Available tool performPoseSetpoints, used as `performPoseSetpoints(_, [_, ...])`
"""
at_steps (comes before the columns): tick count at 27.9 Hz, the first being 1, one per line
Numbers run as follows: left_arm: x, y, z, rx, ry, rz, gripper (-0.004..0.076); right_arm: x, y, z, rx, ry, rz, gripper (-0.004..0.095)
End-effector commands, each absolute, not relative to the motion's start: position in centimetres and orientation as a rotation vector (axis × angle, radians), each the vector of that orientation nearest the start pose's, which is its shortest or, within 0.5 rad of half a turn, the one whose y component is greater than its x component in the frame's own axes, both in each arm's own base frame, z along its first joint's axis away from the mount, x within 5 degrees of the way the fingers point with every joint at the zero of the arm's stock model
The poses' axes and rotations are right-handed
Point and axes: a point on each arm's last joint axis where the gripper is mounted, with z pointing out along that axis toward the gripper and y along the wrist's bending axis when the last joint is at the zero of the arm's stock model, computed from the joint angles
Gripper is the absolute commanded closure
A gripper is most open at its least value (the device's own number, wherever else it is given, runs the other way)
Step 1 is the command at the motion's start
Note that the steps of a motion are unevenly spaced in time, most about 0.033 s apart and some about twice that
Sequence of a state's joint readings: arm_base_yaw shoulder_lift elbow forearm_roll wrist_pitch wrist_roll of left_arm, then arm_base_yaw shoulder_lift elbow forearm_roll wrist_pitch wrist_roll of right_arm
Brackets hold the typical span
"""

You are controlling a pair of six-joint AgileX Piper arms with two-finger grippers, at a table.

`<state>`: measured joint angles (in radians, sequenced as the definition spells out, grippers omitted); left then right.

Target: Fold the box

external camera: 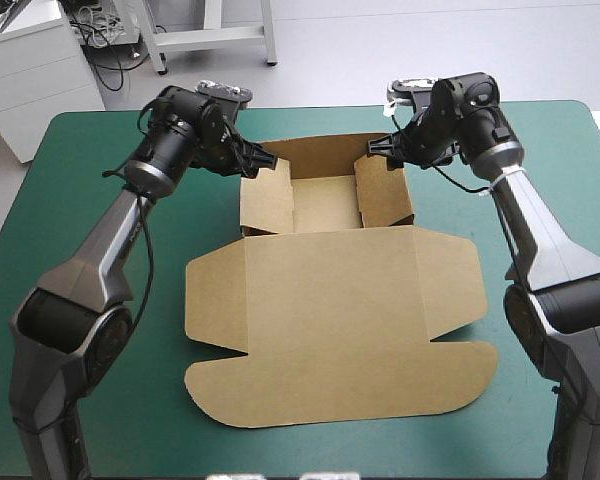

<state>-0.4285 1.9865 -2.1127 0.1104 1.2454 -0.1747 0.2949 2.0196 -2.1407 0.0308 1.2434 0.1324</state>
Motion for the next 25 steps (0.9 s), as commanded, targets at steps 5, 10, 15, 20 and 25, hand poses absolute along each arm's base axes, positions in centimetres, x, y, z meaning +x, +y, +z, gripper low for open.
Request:
performPoseSetpoints(5, [32.3, -14.4, 45.3, 0.345, 2.4, -0.07, 0.023, 36.0, 11.1, 46.0, -0.249, 2.346, 0.221, 0.0372])
performPoseSetpoints(10, [26.9, -13.4, 45.7, 0.388, 2.361, -0.045, 0.0237, 33.2, 10.2, 48.9, -0.276, 2.26, 0.212, 0.0372])
performPoseSetpoints(15, [20.6, -12.1, 45.8, 0.463, 2.277, -0.125, 0.0237, 32.6, 10.0, 49.6, -0.288, 2.238, 0.202, 0.0325])
performPoseSetpoints(20, [15.9, -9.7, 44.9, 0.496, 2.274, -0.161, 0.0237, 33.5, 10.0, 48.0, -0.291, 2.29, 0.162, 0.0231])
performPoseSetpoints(25, [11.5, -6.6, 44.1, 0.513, 2.239, -0.184, 0.0237, 35.9, 10.8, 44.3, -0.293, 2.405, 0.156, 0.0232])
